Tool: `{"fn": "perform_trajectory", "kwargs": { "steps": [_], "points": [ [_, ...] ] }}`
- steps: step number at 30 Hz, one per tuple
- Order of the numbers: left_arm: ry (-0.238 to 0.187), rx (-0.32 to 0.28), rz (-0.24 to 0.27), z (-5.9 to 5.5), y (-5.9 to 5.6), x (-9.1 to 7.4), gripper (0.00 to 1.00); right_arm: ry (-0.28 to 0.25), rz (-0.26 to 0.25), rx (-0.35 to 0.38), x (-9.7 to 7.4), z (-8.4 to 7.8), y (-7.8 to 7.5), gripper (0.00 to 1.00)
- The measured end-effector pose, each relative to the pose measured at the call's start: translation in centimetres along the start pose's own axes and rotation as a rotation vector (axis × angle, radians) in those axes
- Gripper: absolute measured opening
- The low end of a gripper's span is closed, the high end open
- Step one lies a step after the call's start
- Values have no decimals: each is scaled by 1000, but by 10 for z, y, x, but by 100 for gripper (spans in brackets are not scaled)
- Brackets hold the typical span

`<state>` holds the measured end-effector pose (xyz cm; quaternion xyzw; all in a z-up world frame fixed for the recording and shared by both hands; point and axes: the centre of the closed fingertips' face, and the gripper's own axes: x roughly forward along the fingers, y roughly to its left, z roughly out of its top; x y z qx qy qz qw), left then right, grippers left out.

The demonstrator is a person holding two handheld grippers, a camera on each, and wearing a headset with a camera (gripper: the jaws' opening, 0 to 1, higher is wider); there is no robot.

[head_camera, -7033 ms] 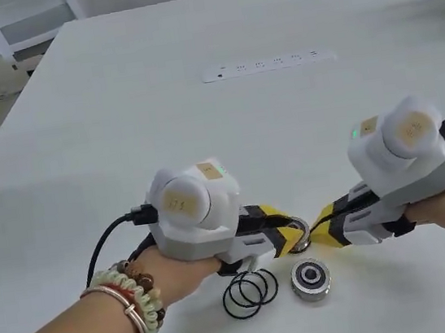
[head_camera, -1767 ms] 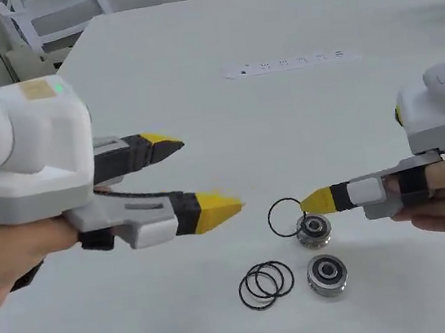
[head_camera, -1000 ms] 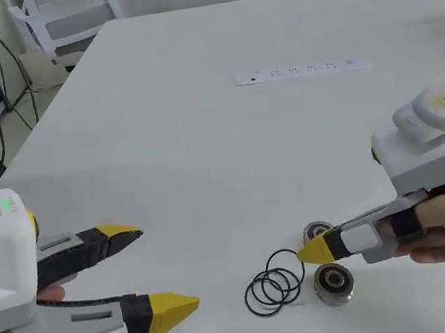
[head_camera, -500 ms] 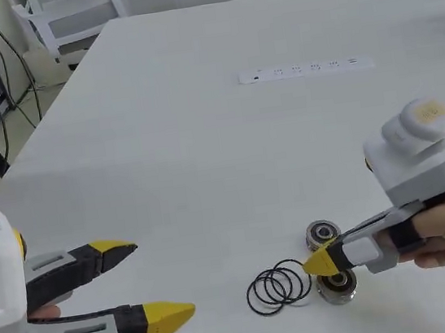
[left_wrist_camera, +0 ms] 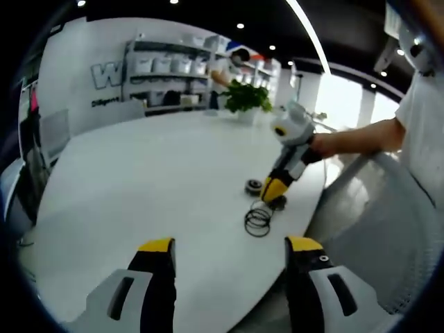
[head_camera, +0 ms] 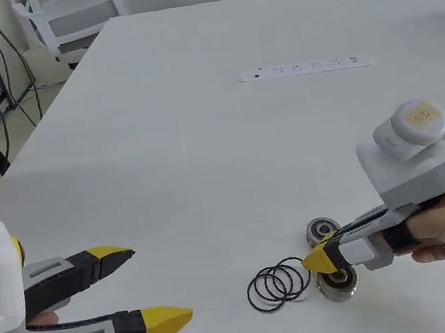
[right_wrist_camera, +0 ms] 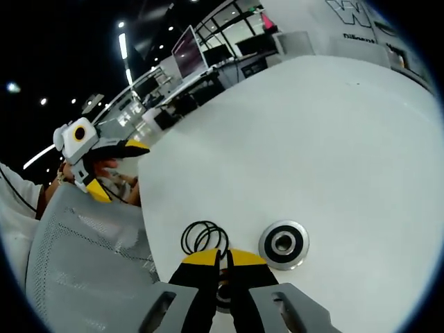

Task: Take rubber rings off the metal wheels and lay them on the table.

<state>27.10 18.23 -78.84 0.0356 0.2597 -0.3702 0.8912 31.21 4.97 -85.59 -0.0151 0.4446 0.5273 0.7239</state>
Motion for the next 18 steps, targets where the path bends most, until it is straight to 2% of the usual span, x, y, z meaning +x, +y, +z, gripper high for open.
{"fn": "perform_trajectory", "kwargs": {
  "steps": [18],
  "points": [
    [-3,0,10,1,2,-1,64,25,-10,-116,6,0,-1,11]
  ]
}}
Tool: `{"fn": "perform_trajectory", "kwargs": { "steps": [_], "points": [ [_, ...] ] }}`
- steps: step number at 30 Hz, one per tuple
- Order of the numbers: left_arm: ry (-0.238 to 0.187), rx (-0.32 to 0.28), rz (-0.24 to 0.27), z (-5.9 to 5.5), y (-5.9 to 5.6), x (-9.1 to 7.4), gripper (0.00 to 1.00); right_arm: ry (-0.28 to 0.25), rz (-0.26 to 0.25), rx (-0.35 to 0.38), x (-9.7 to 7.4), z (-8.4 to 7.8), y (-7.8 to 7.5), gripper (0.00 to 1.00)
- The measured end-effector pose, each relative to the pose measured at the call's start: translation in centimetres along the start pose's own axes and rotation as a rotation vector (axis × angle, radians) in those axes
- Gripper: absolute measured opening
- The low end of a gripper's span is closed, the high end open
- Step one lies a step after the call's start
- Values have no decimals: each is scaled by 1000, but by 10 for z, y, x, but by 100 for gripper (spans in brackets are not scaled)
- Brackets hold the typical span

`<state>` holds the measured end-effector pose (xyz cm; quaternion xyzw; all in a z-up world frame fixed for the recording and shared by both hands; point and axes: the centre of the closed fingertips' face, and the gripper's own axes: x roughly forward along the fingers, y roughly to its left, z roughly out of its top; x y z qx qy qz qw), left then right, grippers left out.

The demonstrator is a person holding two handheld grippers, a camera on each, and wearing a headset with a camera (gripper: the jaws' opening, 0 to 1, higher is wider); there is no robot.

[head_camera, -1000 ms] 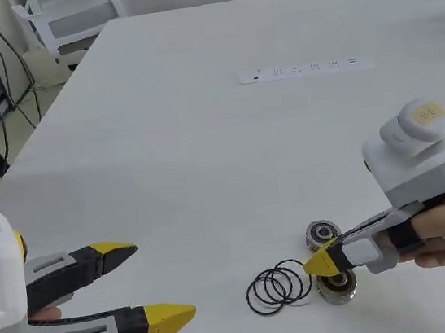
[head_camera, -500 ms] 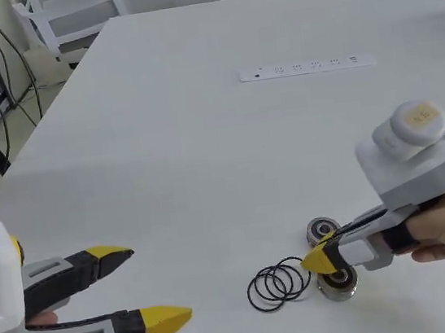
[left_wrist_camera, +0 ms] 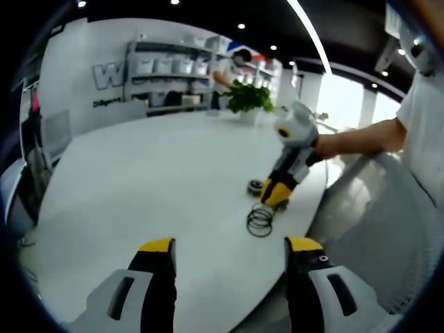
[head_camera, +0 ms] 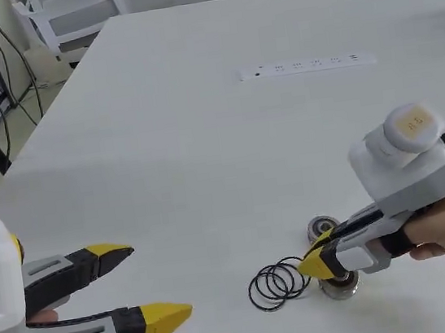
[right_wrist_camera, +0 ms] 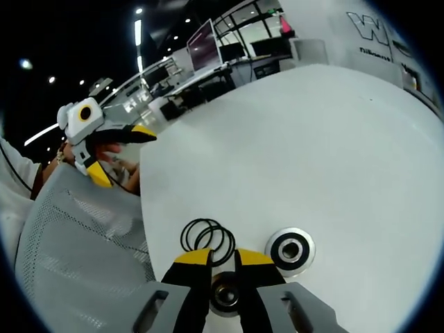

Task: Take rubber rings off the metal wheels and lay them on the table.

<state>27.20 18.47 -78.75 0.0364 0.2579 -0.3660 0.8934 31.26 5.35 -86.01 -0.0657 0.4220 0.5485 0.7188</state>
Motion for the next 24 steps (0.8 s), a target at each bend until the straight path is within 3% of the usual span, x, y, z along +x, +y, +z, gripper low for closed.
{"fn": "perform_trajectory", "kwargs": {
  "steps": [12,24],
  "points": [
    [6,2,6,-1,1,0,64,39,-14,-95,5,-7,1,17],
    [7,-4,8,-4,1,-2,64,28,19,-86,7,-5,8,21]
  ]
}}
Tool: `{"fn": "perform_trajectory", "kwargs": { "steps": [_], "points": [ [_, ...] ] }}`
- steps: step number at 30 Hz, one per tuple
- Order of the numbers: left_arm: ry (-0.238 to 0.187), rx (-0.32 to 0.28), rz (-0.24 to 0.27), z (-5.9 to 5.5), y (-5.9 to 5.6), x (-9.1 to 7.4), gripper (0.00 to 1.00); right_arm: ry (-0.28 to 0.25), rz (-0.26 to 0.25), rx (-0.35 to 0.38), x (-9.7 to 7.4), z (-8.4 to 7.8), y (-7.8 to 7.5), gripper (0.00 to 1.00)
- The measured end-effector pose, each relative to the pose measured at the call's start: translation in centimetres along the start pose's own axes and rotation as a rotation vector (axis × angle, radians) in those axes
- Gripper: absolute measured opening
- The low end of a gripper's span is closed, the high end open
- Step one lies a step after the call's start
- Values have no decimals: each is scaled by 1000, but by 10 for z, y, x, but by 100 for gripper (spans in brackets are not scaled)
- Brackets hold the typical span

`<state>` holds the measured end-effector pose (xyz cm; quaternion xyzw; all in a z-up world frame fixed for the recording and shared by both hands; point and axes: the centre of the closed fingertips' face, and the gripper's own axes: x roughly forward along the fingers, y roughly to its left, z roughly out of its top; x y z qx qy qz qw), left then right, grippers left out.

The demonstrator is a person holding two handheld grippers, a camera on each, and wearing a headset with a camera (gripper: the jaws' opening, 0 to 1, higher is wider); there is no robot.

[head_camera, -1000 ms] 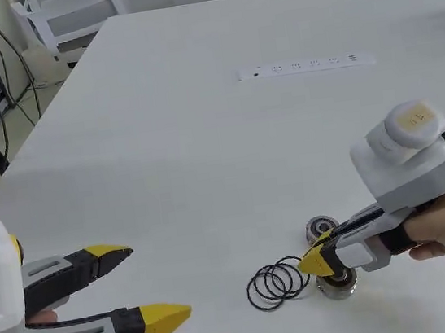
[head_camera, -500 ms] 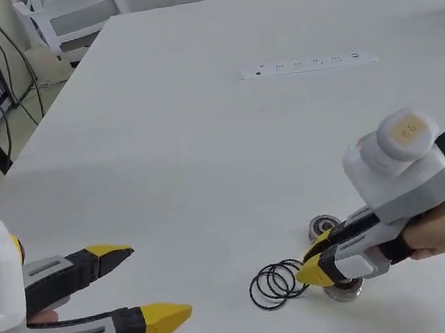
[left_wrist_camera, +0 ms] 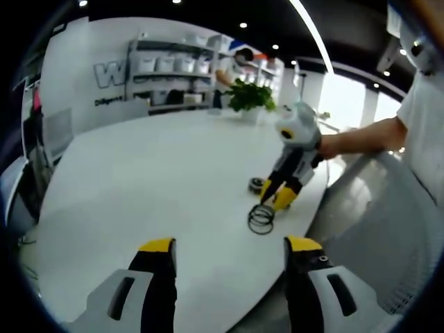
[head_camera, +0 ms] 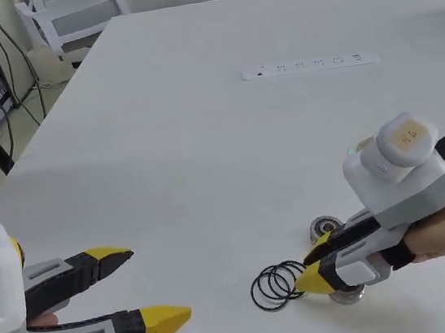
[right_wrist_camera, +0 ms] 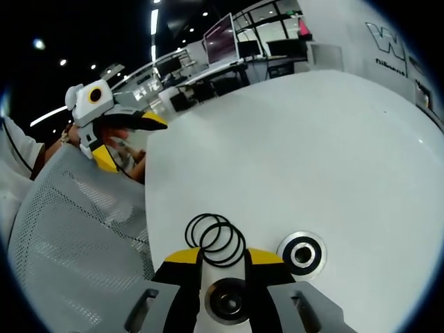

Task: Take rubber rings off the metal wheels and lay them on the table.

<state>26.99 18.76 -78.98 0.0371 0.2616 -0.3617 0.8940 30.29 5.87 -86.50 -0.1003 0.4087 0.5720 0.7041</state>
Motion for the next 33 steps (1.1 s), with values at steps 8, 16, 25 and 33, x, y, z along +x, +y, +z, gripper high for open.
{"fn": "perform_trajectory", "kwargs": {
  "steps": [8,16,25,33],
  "points": [
    [-5,5,-10,2,-4,1,64,-31,-7,8,-7,7,-1,24],
    [-5,6,-11,1,-5,0,65,-86,-22,19,-19,20,-4,28],
    [-9,11,-9,3,-7,-2,66,-162,-41,24,-36,36,-7,31],
    [-18,20,-8,7,-9,-3,66,-209,-50,10,-47,48,-3,33]
  ]
}}
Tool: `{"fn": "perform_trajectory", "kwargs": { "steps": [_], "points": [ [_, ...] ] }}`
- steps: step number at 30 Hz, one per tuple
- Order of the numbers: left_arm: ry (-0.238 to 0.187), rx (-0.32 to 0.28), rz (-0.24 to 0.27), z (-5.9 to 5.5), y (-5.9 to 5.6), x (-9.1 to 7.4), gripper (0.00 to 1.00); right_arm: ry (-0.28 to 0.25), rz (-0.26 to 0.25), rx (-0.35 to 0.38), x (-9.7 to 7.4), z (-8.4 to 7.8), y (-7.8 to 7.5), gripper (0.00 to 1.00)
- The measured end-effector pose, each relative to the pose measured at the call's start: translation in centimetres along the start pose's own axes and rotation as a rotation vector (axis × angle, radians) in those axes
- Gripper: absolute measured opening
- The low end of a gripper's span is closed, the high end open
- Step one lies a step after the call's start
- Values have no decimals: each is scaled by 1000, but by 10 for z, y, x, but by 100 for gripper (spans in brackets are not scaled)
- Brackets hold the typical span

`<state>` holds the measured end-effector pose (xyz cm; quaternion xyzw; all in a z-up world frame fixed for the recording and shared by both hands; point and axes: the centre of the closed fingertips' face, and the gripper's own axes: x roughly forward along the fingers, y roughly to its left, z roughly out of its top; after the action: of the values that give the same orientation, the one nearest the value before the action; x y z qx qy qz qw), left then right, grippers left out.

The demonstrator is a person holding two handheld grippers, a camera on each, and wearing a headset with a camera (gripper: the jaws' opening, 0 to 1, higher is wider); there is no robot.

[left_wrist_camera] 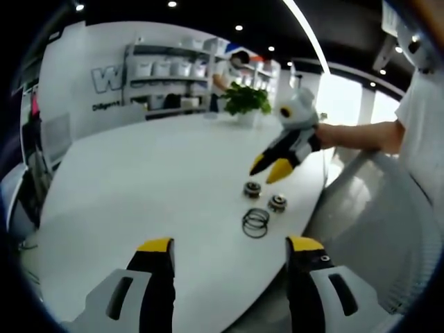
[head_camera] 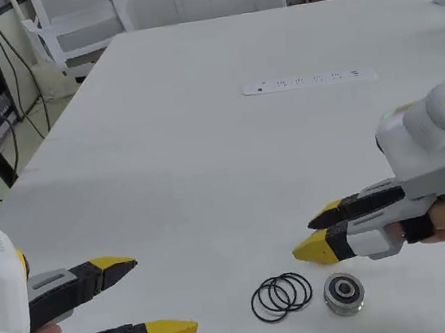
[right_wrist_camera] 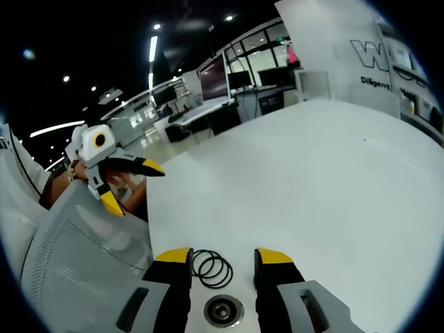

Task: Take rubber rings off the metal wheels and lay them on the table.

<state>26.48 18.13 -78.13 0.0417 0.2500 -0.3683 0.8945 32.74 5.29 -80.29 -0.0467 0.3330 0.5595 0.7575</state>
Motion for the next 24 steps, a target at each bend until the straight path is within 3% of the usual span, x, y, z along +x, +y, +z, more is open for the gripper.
{"fn": "perform_trajectory", "kwargs": {
  "steps": [10,15,20,24],
  "points": [
    [-24,-2,7,3,-2,-2,67,-72,-5,-5,-10,17,3,35],
    [-17,19,13,4,-5,-3,70,-121,-9,2,-18,28,3,37],
    [-6,39,21,4,-4,-5,73,-191,-9,16,-31,45,3,41],
    [-33,35,38,9,-1,-6,75,-236,3,31,-47,53,5,42]
  ]
}}
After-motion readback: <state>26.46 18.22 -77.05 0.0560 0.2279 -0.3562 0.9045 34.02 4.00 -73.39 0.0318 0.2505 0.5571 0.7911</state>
